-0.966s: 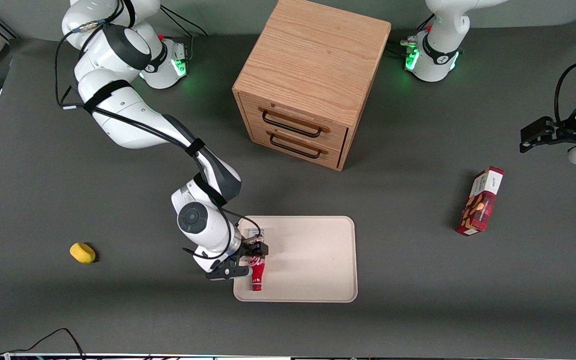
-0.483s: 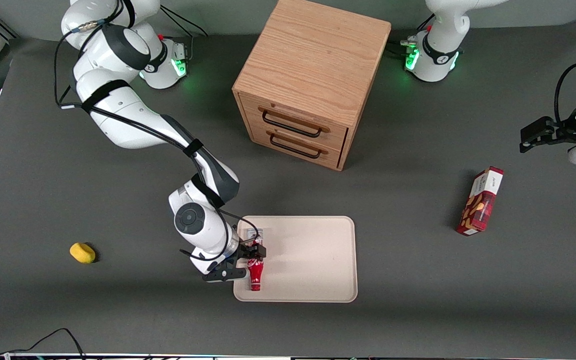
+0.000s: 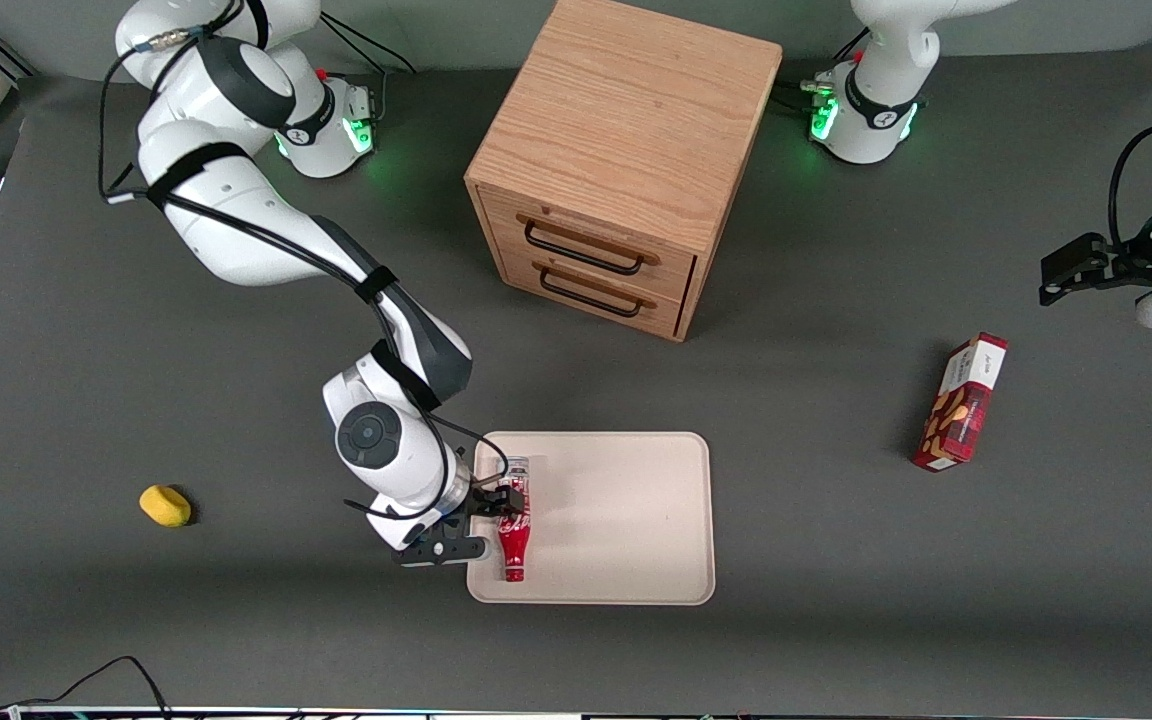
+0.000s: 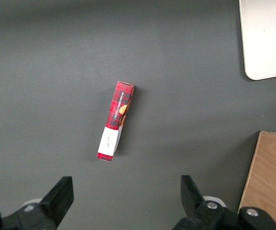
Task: Place coke bottle on tray
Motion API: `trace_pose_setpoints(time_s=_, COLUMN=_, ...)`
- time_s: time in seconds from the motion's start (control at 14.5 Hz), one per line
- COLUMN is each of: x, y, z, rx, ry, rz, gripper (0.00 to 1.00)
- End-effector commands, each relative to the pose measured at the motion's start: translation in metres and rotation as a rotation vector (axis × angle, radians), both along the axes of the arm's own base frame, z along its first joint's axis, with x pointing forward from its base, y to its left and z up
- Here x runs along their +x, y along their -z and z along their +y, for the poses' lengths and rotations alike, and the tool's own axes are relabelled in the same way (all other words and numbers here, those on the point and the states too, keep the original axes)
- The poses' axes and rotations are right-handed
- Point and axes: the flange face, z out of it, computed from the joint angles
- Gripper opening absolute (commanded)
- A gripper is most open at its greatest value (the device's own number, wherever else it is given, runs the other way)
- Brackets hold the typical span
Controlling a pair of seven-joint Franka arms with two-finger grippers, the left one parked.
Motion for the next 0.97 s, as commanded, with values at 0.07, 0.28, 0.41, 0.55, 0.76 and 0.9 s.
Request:
trace_pose_setpoints(time_s=0.07, x=-0.024, y=-0.147, z=-0.037, rx=-0.157, ry=0.047, rz=0.052, gripper=1.0)
trace_pose_setpoints(time_s=0.28, x=-0.046, y=-0.249, z=-0.087, rx=-0.19, ry=0.086, rz=0.072, gripper=1.0)
trace_pose_setpoints(time_s=0.41, x=-0.067, y=-0.306, z=-0.13, rx=-0.165, ry=0.109, rz=0.121, gripper=1.0)
trace_pose_setpoints(time_s=0.55, x=-0.093, y=-0.358, z=-0.183, rx=-0.194, ry=0.181, rz=0.158, gripper=1.0)
trace_pose_setpoints(time_s=0.76, x=-0.135, y=-0.408, z=-0.242, rx=-0.146, ry=0.287, rz=0.215, gripper=1.0)
trace_pose_setpoints(time_s=0.9, x=-0.168, y=-0.417, z=-0.273, rx=-0.112, ry=0.292, rz=0.231, gripper=1.0)
